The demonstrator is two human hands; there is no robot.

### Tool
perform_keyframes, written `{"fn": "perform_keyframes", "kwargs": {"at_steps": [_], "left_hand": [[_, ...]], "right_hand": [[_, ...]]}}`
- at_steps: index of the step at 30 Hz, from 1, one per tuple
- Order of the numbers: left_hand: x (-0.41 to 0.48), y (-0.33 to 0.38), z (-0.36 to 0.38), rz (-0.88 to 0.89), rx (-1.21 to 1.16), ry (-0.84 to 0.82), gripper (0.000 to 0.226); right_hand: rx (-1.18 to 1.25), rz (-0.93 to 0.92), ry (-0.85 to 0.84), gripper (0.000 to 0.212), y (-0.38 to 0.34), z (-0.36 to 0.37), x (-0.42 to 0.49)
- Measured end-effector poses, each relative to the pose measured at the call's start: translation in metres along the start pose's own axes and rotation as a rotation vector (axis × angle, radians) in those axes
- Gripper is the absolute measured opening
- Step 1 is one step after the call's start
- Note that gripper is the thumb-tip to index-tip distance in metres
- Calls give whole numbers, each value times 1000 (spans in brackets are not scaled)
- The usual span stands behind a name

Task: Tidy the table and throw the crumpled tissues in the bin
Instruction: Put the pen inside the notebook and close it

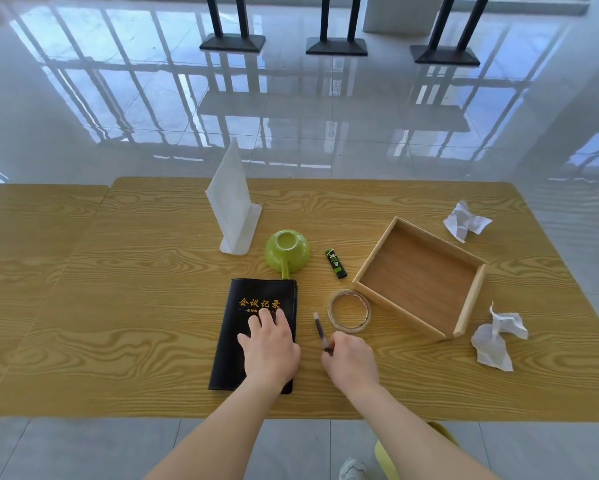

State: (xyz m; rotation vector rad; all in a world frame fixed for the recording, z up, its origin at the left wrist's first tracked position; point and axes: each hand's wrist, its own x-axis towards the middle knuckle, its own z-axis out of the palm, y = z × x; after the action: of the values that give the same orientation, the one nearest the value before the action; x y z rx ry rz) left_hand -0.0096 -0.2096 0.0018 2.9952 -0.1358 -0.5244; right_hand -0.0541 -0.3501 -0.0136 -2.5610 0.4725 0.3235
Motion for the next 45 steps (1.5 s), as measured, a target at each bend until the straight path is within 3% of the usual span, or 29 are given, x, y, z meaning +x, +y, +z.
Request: {"fn": "perform_keyframes", "kwargs": {"at_steps": [3, 6, 7, 15, 17, 20, 24, 30, 37, 45], "left_hand": [[-1, -10, -10, 37, -172, -2, 50], [-2, -25, -27, 97, -355, 34, 10], [-3, -30, -34, 117, -391, 41, 6], [-24, -68, -64, 143, -587, 207, 12], [-26, -79, -69, 116, -643, 227, 25], [-31, -97, -79, 80, -767, 231, 38], [-33, -126, -82, 37, -934, 188, 43], [-43, -151, -79, -49, -1088, 204, 46], [-44, -156, -75, -97, -1103, 209, 46], [-43, -144, -75, -75, -1055, 216, 49]], "right_hand": [[19, 19, 1, 6, -1, -3, -2], [75, 38, 4, 9, -5, -6, -5], [97, 38, 6, 9, -7, -7, -5], [206, -26, 3, 7, -41, -16, -6], [232, -37, -20, 7, -51, -16, -6], [267, -50, -53, 13, -68, -13, -5], [377, 12, -168, 4, -92, -3, 0], [355, 49, -280, 10, -127, 25, 8], [228, -57, -329, 17, -159, 50, 12], [516, -6, -376, 27, -141, 49, 13]]}}
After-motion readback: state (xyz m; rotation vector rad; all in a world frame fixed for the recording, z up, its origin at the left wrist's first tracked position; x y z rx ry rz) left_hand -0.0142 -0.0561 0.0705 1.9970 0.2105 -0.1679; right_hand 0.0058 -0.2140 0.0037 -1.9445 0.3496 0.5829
